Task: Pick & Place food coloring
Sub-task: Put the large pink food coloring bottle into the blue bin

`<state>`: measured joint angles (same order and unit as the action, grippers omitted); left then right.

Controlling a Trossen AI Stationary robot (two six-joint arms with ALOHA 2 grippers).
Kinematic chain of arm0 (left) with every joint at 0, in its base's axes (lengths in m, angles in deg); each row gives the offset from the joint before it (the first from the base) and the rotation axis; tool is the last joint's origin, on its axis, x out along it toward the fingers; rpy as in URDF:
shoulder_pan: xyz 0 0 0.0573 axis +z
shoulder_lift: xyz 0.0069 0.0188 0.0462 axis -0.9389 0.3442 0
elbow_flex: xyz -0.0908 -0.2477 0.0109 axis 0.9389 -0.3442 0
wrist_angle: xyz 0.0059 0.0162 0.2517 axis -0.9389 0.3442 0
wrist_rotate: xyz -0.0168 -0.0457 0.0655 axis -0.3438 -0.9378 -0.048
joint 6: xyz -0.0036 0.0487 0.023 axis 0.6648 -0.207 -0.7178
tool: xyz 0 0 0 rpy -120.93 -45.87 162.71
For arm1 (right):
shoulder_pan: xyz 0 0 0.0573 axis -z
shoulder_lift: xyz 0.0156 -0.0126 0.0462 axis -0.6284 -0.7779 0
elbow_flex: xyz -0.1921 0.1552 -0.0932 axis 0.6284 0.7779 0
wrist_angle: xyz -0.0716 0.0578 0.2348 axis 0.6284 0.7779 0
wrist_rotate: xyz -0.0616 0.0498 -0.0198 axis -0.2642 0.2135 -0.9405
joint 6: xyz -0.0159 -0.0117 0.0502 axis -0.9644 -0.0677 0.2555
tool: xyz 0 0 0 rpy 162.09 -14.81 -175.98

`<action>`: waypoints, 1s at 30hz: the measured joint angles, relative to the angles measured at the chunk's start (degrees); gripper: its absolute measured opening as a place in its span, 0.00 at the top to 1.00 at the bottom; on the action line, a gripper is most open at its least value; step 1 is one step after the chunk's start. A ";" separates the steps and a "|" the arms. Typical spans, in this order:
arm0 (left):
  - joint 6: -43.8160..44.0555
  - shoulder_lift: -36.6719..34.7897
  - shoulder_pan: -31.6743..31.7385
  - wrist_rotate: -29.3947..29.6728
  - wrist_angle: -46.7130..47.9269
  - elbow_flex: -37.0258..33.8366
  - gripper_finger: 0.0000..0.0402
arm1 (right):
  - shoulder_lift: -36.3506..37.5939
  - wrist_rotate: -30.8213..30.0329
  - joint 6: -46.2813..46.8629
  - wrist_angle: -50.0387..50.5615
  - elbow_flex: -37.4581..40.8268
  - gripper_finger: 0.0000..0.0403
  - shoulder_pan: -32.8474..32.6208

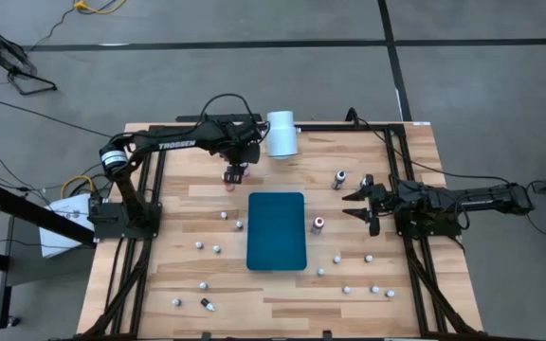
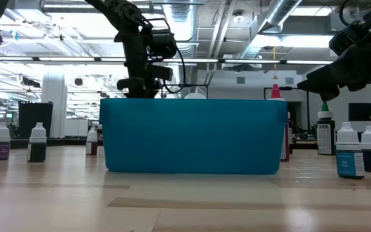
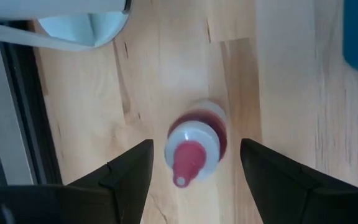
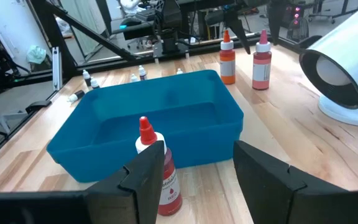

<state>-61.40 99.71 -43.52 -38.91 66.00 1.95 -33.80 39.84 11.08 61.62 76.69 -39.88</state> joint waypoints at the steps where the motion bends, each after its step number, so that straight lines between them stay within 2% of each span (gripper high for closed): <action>1: 0.08 0.35 0.00 -0.33 -0.15 -0.01 0.41 | 0.00 0.00 0.00 0.00 0.00 0.54 0.00; 12: -0.81 2.83 0.00 2.79 -2.04 0.18 0.44 | 0.00 -0.02 -0.01 0.00 -0.02 0.54 0.00; 24: -0.05 2.83 -0.01 3.26 -2.00 0.21 0.65 | 0.00 -0.02 0.00 0.00 -0.01 0.54 0.00; 30: 1.04 2.72 0.00 3.26 -1.74 0.22 0.62 | 0.01 -0.02 0.00 0.00 -0.01 0.54 0.00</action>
<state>-60.36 102.43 -43.52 -35.66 64.26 2.17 -33.79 39.82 11.08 61.62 76.68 -39.88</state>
